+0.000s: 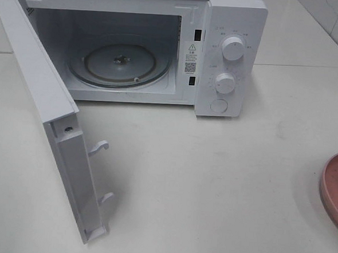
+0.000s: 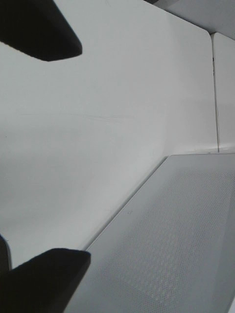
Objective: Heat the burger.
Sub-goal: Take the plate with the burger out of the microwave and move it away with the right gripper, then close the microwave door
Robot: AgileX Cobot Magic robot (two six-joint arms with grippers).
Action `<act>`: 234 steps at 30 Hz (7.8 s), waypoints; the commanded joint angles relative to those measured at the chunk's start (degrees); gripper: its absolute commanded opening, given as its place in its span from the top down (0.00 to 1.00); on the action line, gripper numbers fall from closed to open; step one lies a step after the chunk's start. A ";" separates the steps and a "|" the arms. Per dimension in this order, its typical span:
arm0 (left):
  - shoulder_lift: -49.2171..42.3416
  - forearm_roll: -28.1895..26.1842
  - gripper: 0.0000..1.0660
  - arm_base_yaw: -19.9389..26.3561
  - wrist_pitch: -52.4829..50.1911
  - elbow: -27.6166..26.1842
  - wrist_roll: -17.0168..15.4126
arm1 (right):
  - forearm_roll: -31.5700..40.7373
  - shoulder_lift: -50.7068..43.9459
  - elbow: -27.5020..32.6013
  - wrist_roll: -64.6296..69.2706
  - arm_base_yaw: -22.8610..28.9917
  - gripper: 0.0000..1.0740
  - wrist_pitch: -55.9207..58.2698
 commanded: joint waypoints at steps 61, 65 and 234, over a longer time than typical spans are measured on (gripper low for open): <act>-1.03 0.06 0.08 -0.06 -0.97 0.11 -0.40 | 8.42 -35.75 10.08 -9.68 -26.01 0.29 -5.67; -1.03 0.06 0.08 -0.06 -0.97 0.11 -0.40 | 8.42 -35.75 10.08 -9.68 -26.01 0.29 -5.67; 103.13 -14.84 1.00 -46.24 -113.62 -12.38 -1.32 | 8.42 -35.75 10.08 -9.63 -26.01 0.30 -5.67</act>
